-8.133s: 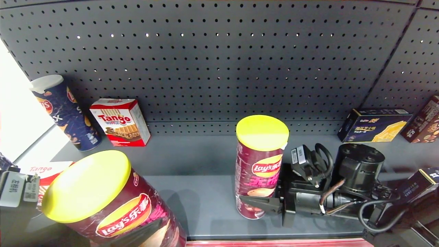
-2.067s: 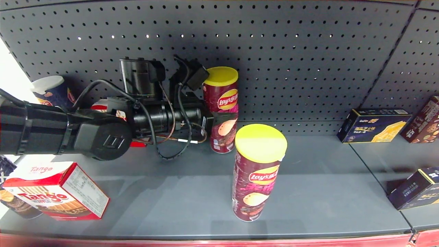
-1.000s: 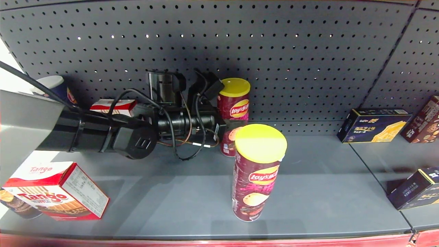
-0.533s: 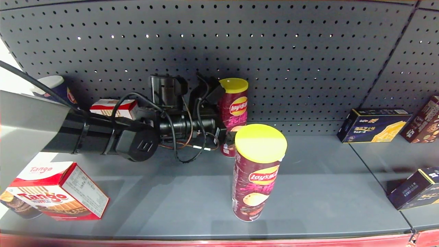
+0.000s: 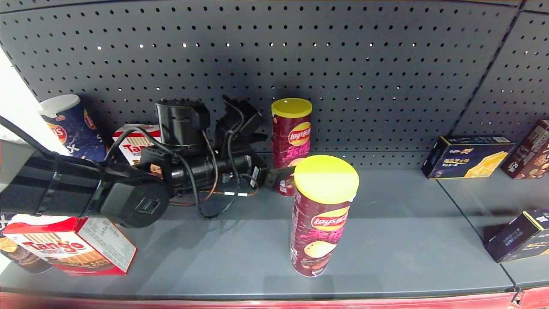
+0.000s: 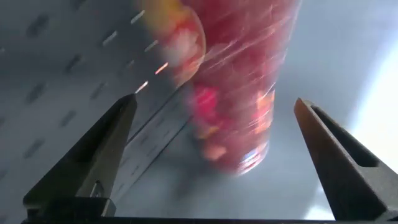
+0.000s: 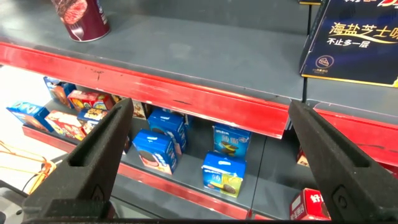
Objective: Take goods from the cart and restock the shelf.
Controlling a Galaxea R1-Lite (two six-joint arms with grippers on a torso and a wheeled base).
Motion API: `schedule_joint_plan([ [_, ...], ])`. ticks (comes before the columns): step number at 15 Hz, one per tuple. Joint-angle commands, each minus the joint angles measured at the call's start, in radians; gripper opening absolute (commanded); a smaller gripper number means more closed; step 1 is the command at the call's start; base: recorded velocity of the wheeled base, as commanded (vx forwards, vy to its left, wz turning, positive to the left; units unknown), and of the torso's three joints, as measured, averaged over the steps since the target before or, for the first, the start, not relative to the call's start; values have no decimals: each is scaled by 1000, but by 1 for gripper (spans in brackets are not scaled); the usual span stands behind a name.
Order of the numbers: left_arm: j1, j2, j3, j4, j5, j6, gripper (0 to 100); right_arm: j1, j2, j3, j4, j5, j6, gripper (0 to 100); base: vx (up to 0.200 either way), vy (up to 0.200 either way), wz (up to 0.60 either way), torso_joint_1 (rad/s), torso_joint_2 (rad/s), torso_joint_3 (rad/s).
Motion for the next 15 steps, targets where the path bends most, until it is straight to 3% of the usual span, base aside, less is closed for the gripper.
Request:
schedule_joint_plan([
  [1, -4, -35, 47, -4, 81, 14, 100, -1, 1, 0, 0, 0, -1, 100, 0, 0, 0, 0, 0, 0],
  [2, -7, -41, 54, -5, 121, 14, 100, -1, 1, 0, 0, 0, -1, 100, 0, 0, 0, 0, 0, 0],
  [8, -3, -41, 82, -57, 212, 14, 100, 1, 1, 0, 0, 0, -1, 100, 0, 0, 0, 0, 0, 0],
  [15, 13, -44, 97, -62, 241, 9, 100, 1, 1, 0, -2, 0, -1, 100, 0, 0, 0, 0, 0, 0],
])
